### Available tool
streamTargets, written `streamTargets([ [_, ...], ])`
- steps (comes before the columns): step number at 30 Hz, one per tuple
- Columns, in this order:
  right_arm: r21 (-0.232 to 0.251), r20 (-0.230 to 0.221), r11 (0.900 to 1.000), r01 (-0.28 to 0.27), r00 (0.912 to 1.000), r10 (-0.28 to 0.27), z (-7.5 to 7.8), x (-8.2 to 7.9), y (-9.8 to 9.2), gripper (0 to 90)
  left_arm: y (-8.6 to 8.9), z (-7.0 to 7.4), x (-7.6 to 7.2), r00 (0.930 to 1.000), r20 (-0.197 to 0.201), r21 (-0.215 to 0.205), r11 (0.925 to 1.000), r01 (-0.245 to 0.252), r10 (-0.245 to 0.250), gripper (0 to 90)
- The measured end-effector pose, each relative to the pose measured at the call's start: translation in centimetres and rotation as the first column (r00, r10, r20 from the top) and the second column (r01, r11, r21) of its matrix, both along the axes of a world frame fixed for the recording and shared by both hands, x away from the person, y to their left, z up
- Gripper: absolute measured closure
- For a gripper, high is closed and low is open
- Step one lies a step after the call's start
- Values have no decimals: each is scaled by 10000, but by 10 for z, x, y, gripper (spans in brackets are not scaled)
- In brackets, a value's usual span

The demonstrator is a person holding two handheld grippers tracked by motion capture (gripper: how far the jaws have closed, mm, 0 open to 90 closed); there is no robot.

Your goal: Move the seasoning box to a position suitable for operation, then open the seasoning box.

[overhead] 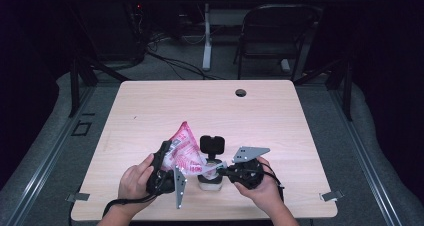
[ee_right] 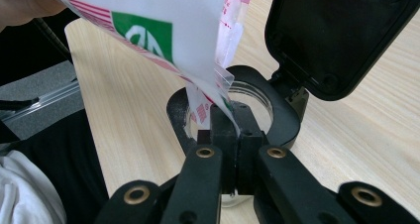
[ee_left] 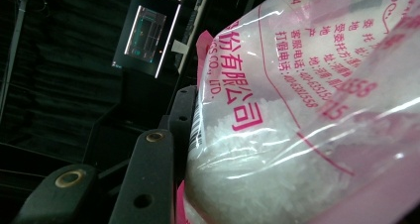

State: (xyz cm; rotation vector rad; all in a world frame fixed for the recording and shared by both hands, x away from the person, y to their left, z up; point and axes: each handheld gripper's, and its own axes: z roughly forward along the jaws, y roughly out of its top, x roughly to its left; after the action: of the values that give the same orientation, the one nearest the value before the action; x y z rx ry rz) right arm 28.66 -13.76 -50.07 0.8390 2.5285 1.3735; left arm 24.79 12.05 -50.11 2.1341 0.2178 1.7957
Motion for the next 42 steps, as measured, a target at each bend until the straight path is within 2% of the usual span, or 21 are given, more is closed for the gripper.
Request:
streamTargets([
  [42, -7, -28, 10000, 54, 10000, -54, -1, 0, -1, 900, -2, 3, -1, 9997, 219, 64, 9999, 112, -114, 653],
])
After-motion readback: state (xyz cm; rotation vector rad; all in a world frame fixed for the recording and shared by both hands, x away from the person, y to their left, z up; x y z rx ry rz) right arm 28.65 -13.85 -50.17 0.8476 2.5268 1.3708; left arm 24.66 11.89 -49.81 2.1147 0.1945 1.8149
